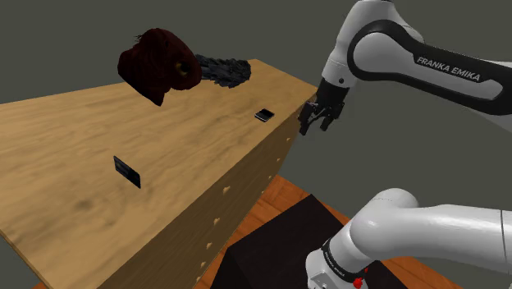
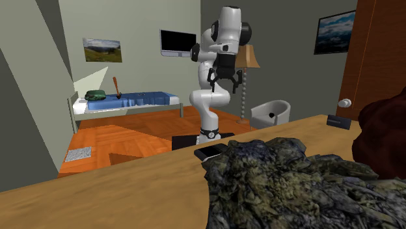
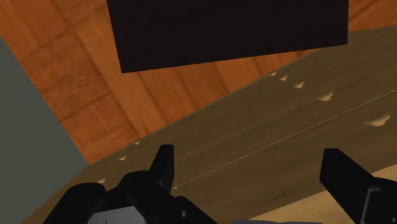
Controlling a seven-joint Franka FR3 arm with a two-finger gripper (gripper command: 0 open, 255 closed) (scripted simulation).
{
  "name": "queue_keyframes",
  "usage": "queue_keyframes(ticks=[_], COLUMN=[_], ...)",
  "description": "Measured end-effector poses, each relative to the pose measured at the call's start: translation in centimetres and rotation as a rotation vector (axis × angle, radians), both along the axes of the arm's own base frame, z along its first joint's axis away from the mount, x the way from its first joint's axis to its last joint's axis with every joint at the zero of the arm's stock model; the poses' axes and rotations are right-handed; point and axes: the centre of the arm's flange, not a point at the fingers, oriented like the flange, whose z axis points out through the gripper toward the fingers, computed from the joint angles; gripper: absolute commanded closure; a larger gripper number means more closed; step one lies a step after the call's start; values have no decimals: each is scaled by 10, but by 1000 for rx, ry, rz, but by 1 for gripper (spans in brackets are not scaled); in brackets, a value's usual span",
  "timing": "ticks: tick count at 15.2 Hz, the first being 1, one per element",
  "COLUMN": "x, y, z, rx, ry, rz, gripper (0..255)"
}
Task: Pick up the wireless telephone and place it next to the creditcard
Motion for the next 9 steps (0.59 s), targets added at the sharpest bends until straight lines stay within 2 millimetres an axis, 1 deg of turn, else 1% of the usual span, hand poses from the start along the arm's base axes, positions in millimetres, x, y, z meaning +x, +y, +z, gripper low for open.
queue_keyframes(ticks=[1, 2, 6, 9], x=[0, 6, 51, 90], y=[0, 0, -6, -11], z=[0, -3, -14, -28], rx=[0, 2, 16, 29], ry=[0, -1, -9, -16], rz=[0, -16, -138, -243], gripper=[0, 0, 0, 0])
